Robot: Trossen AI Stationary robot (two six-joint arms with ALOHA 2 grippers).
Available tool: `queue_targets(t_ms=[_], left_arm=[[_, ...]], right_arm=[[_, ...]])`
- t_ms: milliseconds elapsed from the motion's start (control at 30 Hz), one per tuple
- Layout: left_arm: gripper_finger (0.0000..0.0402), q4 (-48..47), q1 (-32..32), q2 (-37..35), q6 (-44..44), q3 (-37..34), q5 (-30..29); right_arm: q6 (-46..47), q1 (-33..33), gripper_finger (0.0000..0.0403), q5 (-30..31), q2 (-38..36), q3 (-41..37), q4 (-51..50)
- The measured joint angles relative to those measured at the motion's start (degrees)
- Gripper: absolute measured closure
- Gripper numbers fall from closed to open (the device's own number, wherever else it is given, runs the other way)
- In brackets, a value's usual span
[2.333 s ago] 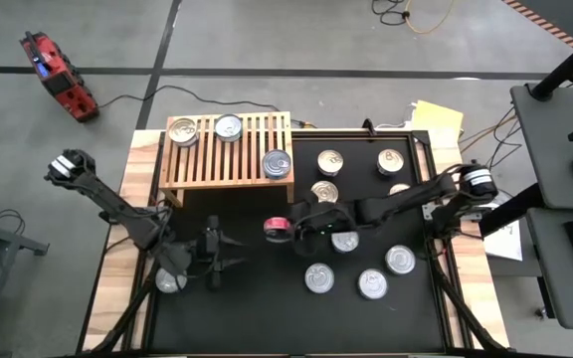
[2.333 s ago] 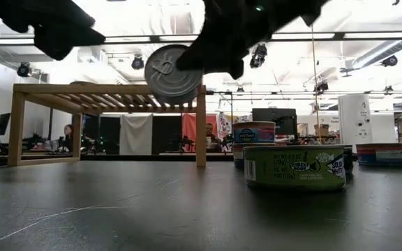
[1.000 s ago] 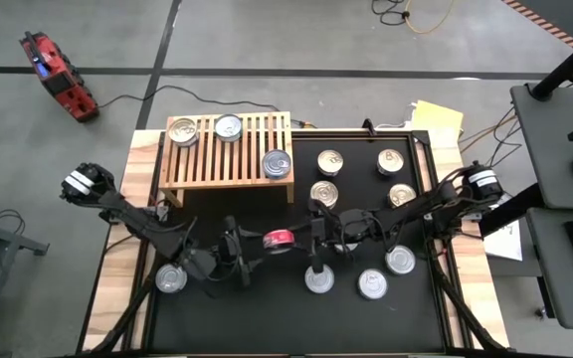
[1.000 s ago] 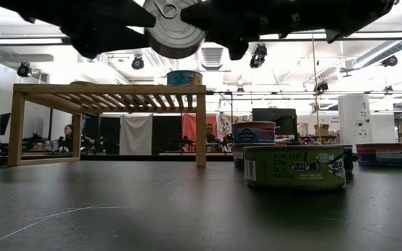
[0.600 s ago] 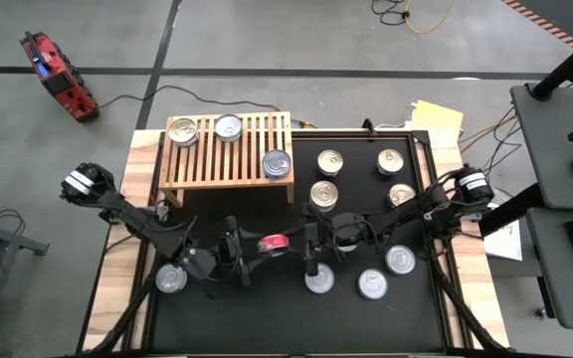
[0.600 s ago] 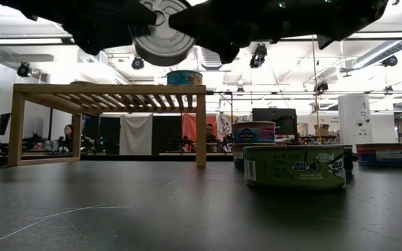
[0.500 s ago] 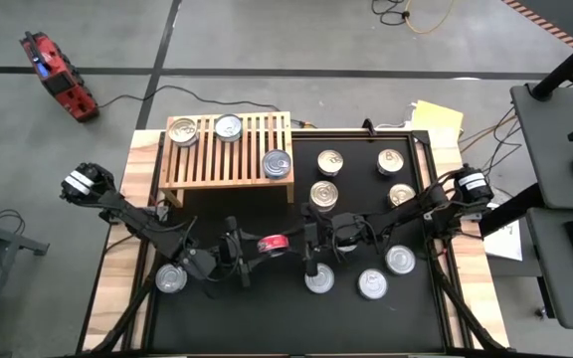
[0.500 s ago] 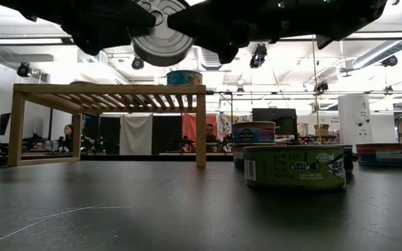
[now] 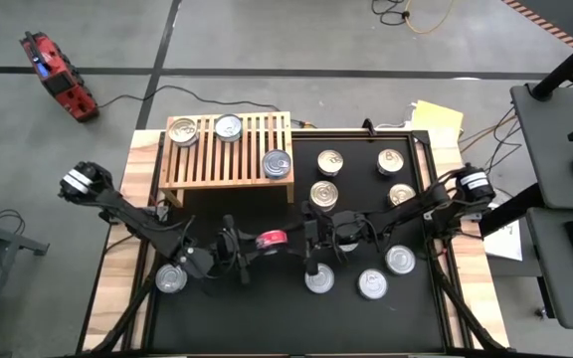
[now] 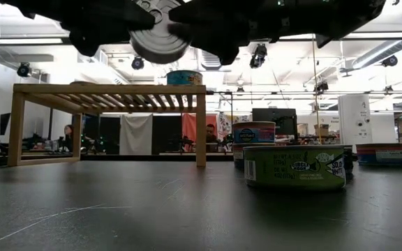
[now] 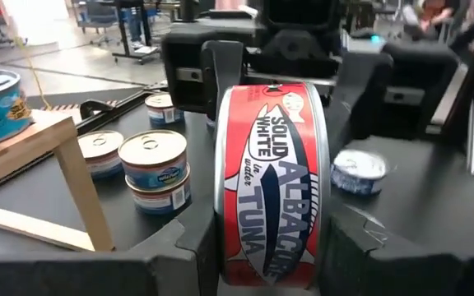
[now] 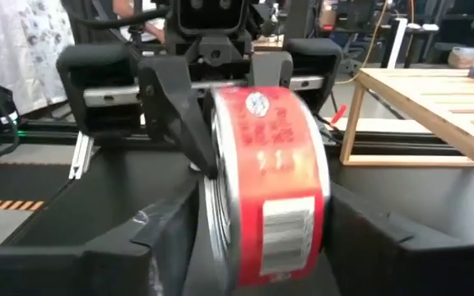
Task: Stack canned seafood by type on shelf
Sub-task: Put the red tuna can on the shelf
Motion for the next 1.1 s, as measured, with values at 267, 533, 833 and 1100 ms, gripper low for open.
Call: queue_targets(t_ms=[267, 533, 833, 1100], left_arm=[[0.028, -1.03, 0.03, -6.89, -12.05, 0.0, -4.56], [0.028, -2.98, 0.5, -19.14, -29.24, -0.07, 5.7], [0.028, -4.47, 0.72, -23.25, -38.91, -0.09, 1.47], [0.028, -4.39, 0.72, -20.07, -43.99, -0.09, 1.42]], right_arm=[[-5.6, 0.18, 0.0117, 4.78, -9.46, -0.05, -13.02], [-21.27, 2.36, 0.0118, 5.32, -19.73, -0.07, -22.17], [-71.96, 9.13, 0.0152, 6.55, -16.58, -0.07, -14.4], [-97.66, 8.92, 0.0135, 14.55, -8.29, -0.08, 5.68]])
